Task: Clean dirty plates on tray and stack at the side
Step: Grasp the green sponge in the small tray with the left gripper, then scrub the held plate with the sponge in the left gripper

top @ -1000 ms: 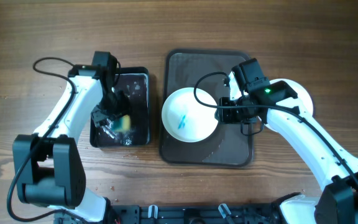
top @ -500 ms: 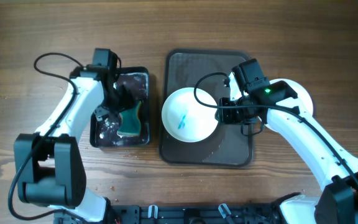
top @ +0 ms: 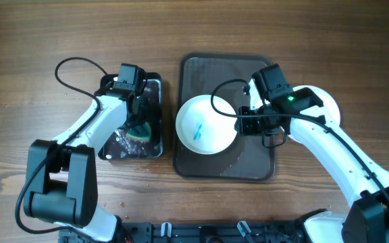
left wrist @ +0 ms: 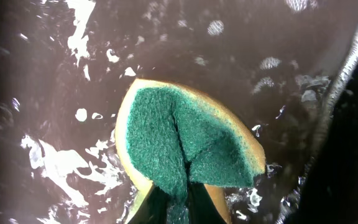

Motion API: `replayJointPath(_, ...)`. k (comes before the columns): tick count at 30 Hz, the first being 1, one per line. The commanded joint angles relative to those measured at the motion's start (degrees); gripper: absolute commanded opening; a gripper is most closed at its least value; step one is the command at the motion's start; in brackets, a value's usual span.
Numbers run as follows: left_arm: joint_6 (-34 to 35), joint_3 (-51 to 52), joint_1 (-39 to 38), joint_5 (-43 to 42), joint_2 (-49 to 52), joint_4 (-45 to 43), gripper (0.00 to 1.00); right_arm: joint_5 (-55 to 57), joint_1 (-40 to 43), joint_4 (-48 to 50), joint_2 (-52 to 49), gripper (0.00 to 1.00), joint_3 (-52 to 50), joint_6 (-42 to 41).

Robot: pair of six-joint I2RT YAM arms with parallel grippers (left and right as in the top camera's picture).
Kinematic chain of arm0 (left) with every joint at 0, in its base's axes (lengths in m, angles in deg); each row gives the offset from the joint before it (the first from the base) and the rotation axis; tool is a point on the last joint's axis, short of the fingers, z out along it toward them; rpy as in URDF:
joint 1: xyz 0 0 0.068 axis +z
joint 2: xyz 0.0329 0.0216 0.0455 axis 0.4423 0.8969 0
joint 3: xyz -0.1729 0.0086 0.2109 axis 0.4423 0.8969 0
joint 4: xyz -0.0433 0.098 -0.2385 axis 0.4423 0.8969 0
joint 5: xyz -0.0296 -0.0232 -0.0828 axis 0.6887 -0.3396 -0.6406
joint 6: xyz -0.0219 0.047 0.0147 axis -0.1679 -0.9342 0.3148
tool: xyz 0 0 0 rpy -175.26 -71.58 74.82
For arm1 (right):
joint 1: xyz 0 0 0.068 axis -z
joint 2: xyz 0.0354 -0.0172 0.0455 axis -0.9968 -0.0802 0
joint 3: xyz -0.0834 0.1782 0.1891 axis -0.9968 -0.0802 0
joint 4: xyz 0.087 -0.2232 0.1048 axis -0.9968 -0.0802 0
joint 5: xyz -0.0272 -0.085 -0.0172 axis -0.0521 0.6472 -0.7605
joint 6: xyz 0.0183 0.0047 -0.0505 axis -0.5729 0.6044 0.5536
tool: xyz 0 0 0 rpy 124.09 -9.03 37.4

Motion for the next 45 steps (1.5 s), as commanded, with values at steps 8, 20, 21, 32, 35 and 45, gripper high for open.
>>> replayJointPath(8,0.1,-5.2,0.0,0.4,-1.8,11.4,0.97,-0.9,0.0,-0.2,0.4,0.37,0.7,0.6)
replayJointPath(20,0.6,2.0,-0.2,-3.0,-0.2,4.7,0.53,-0.9,0.0,0.3,0.4,0.37,0.7,0.5)
replayJointPath(21,0.6,2.5,-0.2,-3.0,0.0,3.9,0.45,-0.9,0.0,0.2,0.4,0.37,0.7,0.6)
replayJointPath(32,0.6,-0.7,-0.2,-3.0,-1.8,6.8,0.04,5.0,2.8,1.4,0.2,0.42,0.7,-4.8)
replayJointPath(35,0.6,-4.3,-0.2,-3.0,-3.8,11.2,0.04,-2.4,5.8,4.4,-0.9,0.43,0.7,4.9)
replayJointPath(45,0.6,-15.1,-0.2,-13.7,-7.7,20.7,0.04,-6.5,6.9,6.4,-11.3,0.44,0.7,9.6)
